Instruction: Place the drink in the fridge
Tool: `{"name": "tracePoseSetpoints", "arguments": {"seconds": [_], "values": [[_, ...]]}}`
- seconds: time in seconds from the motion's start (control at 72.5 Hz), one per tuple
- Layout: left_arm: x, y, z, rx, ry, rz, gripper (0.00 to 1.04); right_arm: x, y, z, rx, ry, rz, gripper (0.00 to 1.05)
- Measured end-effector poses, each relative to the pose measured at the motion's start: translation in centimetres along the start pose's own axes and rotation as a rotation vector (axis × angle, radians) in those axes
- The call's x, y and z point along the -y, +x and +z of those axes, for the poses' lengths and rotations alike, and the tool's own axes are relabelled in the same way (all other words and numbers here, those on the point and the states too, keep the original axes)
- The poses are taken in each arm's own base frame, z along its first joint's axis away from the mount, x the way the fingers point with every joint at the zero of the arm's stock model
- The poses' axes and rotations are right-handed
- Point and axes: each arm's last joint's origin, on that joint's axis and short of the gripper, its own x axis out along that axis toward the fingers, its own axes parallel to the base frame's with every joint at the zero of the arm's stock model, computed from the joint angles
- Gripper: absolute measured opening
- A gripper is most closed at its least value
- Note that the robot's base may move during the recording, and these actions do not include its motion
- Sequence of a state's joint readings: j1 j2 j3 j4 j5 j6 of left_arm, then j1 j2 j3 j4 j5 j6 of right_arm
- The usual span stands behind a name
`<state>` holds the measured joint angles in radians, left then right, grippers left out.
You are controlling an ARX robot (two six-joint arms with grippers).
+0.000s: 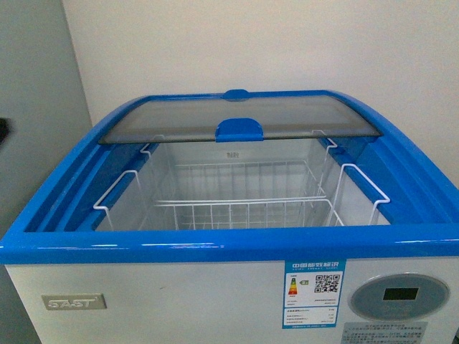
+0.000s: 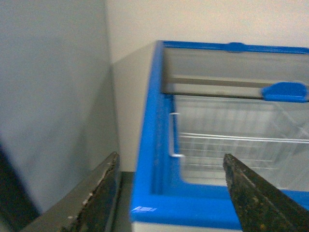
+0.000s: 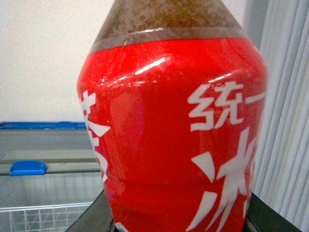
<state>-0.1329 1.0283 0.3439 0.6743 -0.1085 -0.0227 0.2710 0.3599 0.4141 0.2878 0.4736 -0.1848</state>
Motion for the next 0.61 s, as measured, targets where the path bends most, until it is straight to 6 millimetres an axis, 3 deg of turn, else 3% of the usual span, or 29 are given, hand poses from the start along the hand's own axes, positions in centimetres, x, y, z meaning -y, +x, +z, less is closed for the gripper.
{"name": "tracePoseSetpoints", "arguments": {"seconds": [0.152, 0.317, 0.358, 0.496, 0.607], "values": [[-1.1, -4.1, -2.4, -0.023, 0.008, 0.016, 0.39, 0.0, 0.0, 0.0, 0.001, 0.0, 0.006, 0.37], [-2.2, -5.3, -2.7, 0.007, 0.009, 0.017, 0.14, 0.0, 0.0, 0.0, 0.001, 0.0, 0.004, 0.37], [-2.3, -5.7, -3.0, 0.008, 0.01, 0.024, 0.03, 0.0, 0.0, 0.0, -0.003, 0.002, 0.001, 0.37], [-2.3, -6.5, -3.5, 0.008, 0.013, 0.019, 0.03, 0.7, 1.4, 1.1, -0.383, 0.013, 0.214, 0.37], [-2.3, -7.0, -3.9, 0.004, 0.013, 0.022, 0.03, 1.8, 3.3, 0.0, -0.606, 0.038, 0.276, 0.37]]}}
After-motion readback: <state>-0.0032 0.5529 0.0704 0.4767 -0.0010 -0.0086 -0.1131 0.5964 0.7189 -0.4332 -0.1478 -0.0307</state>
